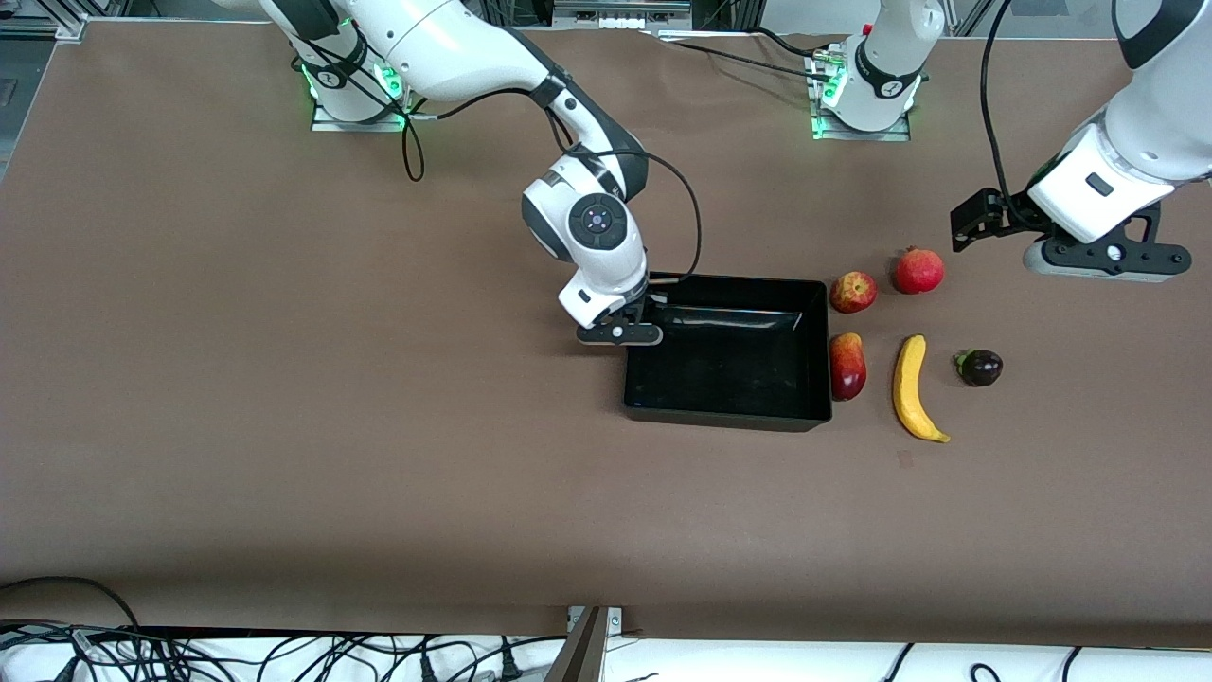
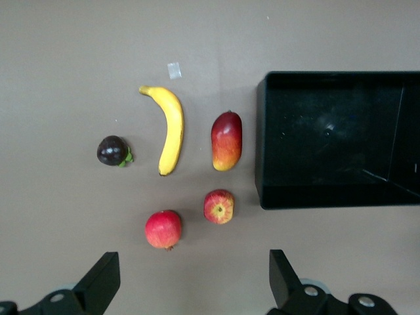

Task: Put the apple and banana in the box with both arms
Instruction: 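Drag the black box with the right gripper toward the fruit, then release the box with the right gripper while the left gripper reaches the apple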

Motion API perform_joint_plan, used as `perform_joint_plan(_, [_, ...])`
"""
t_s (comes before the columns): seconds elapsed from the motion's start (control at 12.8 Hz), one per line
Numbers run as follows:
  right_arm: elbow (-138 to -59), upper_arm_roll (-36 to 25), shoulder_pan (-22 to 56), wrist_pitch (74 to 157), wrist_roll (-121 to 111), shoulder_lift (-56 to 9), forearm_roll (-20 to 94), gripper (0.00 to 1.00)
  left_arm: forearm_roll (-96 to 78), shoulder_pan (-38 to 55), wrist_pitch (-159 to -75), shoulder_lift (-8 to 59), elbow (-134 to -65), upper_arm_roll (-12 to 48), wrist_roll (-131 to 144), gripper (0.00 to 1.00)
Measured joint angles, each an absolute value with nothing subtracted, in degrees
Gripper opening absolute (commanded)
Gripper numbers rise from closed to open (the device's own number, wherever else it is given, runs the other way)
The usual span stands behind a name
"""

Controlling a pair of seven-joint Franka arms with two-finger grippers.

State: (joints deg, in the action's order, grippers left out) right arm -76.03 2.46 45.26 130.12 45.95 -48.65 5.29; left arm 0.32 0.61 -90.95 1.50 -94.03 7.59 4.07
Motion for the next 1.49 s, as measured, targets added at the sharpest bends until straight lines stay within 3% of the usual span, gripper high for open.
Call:
perform_joint_plan(0.24, [-75.65, 2.12, 46.05, 130.04, 45.95, -48.81, 4.31, 0.0, 0.49, 0.72, -85.3, 3.7, -94.5, 9.49, 4.14, 1.0])
perform_joint_plan(0.31, [-75.64, 2.11, 46.06, 130.02, 45.95, -48.82, 4.28, 0.41, 1.02, 0.67, -85.09, 5.0, -95.04, 9.56, 4.14, 1.0])
perform_joint_plan(0.39, [-75.62, 2.1, 46.06, 129.98, 45.95, -48.82, 4.28, 0.99, 1.5, 0.43, -86.43, 6.6, -95.85, 9.55, 4.14, 1.0])
perform_joint_plan(0.94, [-73.0, 1.24, 46.08, 125.29, 45.31, -47.06, 4.08, 1.0, 2.75, -0.67, -115.9, 11.07, -116.15, 9.52, 3.88, 1.0])
perform_joint_plan(1.18, [-71.94, -4.11, 44.27, 117.29, 37.95, -39.78, 4.06, 1.0, 2.77, -1.13, -126.7, 10.88, -125.5, 9.53, 3.14, 1.0])
perform_joint_plan(1.49, [-71.97, -7.11, 33.47, 106.67, 23.35, -30.87, 5.45, 1.0, 2.77, -1.26, -137.52, 10.95, -133.61, 9.55, 3.14, 1.0])
